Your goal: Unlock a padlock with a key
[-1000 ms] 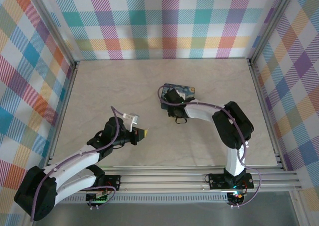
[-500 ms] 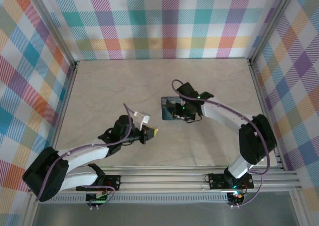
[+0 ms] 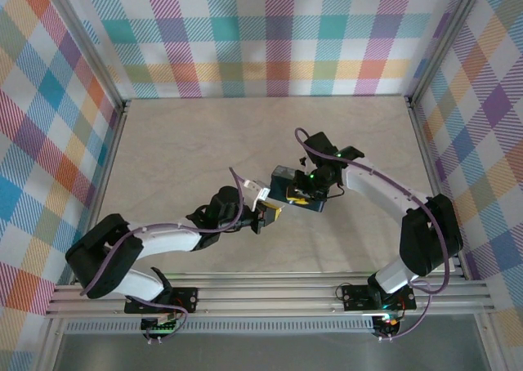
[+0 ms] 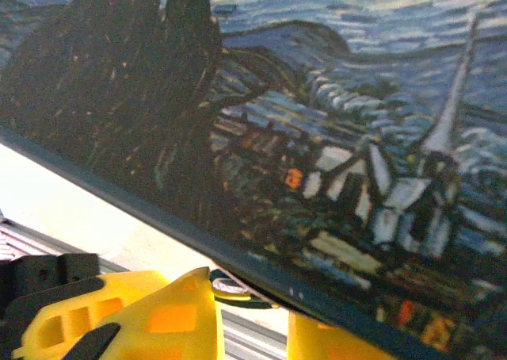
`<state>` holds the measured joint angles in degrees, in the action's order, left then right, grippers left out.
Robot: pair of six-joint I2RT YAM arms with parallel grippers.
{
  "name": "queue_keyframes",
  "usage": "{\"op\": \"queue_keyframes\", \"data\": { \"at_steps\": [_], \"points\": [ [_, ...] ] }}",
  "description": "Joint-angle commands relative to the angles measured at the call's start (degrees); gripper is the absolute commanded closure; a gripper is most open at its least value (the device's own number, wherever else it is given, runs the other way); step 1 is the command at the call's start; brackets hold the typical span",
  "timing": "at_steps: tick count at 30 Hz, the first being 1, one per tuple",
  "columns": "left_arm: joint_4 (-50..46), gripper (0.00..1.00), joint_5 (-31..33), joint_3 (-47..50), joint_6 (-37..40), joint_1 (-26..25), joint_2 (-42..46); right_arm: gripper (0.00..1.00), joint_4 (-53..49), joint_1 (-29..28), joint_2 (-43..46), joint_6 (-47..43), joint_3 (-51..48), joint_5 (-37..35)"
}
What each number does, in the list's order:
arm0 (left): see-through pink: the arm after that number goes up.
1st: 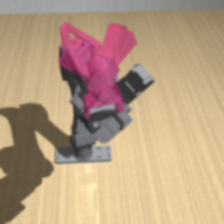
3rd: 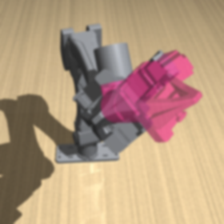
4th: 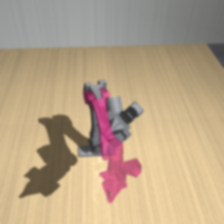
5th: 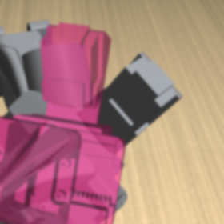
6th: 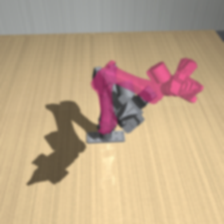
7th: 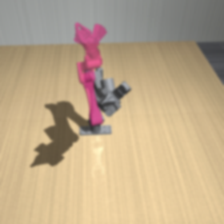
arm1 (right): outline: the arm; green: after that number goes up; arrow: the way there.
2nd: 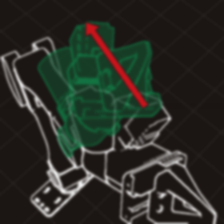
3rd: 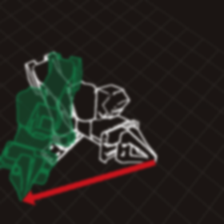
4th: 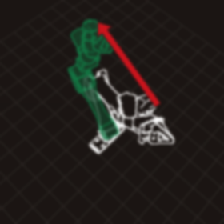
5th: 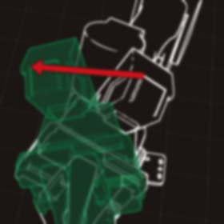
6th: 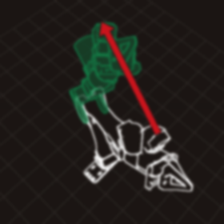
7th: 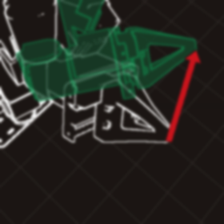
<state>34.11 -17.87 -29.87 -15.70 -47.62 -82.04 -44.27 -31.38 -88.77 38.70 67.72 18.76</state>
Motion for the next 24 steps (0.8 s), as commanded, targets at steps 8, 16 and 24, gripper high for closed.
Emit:
{"op": "queue_keyframes", "data": {
  "at_steps": [8, 16, 24],
  "points": [
    [13.08, 1.00, 0.53, -0.55, -4.85, -0.75, -6.94, 1.00, 3.20, 1.06, 2.88, 1.86, -0.47, 5.36],
    [16.36, 1.00, 2.16, 0.85, -6.53, -0.72, -6.83, 1.00, 3.92, 1.58, 3.68, 2.00, -1.87, 5.29],
    [17.40, 1.00, 2.84, 1.55, -7.48, -0.73, -7.42, 1.00, 4.83, 2.04, 3.87, 2.50, -2.59, 6.24]
  ]
}}
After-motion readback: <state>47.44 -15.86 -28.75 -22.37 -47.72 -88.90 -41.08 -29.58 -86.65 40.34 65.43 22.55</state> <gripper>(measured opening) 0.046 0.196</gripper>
